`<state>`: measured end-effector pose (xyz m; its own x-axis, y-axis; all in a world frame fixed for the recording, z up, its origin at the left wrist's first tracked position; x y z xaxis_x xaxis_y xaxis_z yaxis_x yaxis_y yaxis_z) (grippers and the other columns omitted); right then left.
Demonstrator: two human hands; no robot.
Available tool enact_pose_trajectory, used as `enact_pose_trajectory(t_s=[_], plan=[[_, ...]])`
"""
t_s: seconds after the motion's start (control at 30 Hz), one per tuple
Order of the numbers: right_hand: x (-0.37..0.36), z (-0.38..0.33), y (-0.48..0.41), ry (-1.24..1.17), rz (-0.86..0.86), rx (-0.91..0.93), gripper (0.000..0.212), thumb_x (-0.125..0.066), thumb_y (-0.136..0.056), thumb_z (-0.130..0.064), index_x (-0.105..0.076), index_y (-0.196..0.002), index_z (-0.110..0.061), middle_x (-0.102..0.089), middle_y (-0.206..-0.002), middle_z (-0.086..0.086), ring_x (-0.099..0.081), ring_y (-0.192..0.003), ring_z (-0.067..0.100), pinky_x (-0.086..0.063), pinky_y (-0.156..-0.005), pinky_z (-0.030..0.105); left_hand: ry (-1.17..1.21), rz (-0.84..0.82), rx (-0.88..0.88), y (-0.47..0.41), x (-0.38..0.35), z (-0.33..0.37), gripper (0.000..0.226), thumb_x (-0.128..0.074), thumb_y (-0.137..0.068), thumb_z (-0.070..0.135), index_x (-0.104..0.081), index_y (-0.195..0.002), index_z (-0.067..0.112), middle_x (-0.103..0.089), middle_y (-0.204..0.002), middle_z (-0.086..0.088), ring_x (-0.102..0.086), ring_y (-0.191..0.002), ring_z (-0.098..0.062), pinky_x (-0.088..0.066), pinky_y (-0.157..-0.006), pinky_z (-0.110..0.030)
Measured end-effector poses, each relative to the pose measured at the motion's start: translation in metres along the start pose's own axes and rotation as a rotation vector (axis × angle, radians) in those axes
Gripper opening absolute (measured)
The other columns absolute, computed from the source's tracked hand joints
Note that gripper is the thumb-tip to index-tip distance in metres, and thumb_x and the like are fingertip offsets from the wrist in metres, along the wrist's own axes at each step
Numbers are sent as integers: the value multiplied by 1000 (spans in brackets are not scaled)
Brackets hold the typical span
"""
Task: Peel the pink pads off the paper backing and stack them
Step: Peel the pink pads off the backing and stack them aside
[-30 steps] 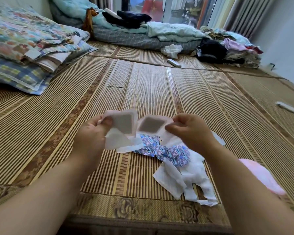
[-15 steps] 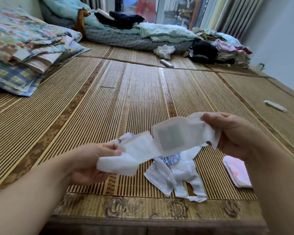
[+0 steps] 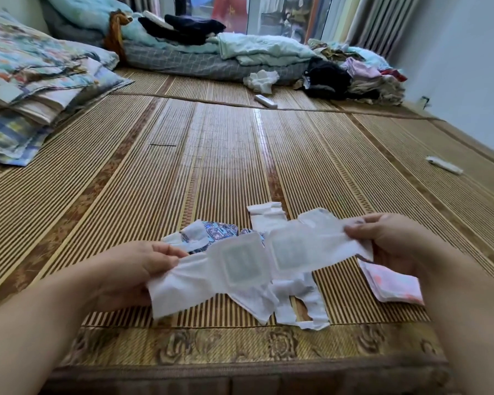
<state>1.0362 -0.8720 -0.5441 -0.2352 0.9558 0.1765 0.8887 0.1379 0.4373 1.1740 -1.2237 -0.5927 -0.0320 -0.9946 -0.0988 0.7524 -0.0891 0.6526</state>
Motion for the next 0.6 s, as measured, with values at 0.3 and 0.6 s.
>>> enact_pose_trajectory(t_s=[0.3,0.6], plan=[[2,10,-6,558,223,13,13,-62,-90,-22,-68,-88,-11,-70,-86,16,-67,-81,32,-57,-76,47,-387,-67,103,13,11,-7,9,-77,-69,18,-71,-73,11,-61,-66,-4,-48,-49,-9,-40,-44,-21],[-4,-16,0,536,317,151,10,-72,-82,-17,-66,-75,-12,-67,-79,9,-65,-74,23,-55,-64,36,-895,434,-289,3,-10,17,28,-69,-72,55,-63,-86,31,-66,-78,13,-63,-66,-1,-52,-62,-24]])
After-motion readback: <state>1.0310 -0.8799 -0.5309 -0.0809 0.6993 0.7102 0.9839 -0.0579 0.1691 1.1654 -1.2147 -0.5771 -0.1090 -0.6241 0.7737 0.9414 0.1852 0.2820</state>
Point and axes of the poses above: each hand's wrist, its own y-axis away from the middle knuckle, its own x-axis out of the back of the hand, z = x × y, the point moved 7 cm from there along -y, towards the middle knuckle
